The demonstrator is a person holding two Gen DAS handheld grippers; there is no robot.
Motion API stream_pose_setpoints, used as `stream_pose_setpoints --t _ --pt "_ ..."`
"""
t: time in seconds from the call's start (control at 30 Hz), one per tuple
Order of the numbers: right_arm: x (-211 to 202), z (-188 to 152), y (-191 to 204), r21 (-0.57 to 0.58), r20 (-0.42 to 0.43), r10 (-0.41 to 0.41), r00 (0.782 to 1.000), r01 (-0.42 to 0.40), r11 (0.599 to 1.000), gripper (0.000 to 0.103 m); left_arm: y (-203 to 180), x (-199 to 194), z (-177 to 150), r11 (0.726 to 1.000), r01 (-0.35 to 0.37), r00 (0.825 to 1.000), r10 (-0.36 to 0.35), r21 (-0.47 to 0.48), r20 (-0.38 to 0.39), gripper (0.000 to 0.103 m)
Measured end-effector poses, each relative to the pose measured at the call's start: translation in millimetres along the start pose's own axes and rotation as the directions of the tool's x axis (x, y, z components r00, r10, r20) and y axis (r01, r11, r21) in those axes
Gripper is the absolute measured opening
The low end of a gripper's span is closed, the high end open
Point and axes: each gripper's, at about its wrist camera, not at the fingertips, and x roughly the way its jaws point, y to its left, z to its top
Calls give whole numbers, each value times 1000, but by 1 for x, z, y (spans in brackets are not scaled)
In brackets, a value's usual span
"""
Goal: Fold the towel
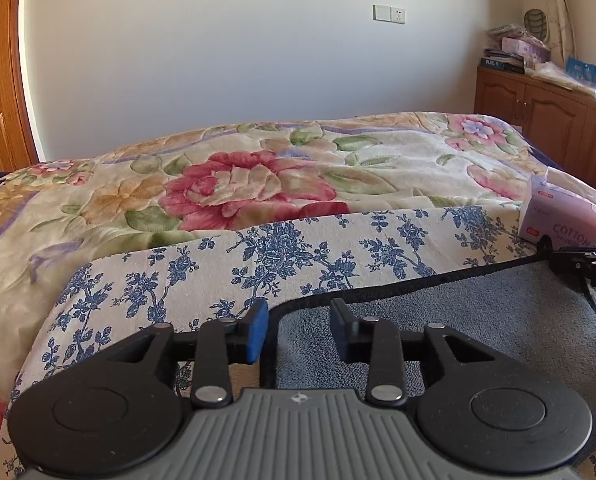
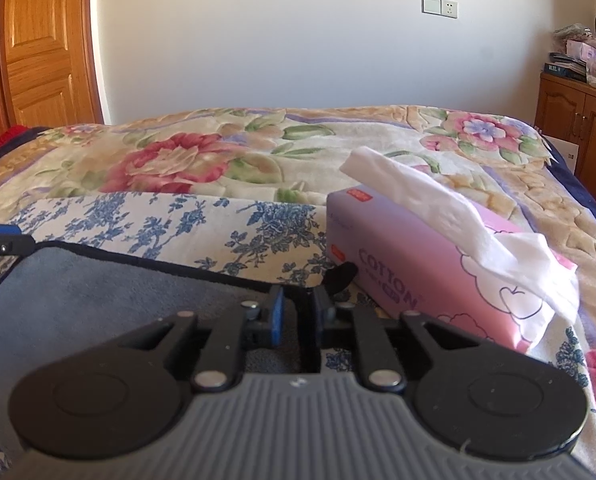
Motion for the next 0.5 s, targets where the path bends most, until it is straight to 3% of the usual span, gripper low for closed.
stream_pose_setpoints --t 0.03,0.23,0.37,0.5 --pt "-3 1 0 0 5 1 1000 -1 1000 51 0 -2 0 1000 -3 1000 3 0 3 45" --pt "-20 12 8 -24 12 -14 1000 14 1000 53 -4 -20 3 1000 -4 1000 4 18 6 60" --pt "-37 22 14 -28 23 -30 999 31 999 57 -7 -39 7 1000 -6 1000 6 13 13 77" --pt "-56 28 21 -24 36 -27 999 28 999 59 -11 -60 12 1000 -15 1000 14 24 24 84"
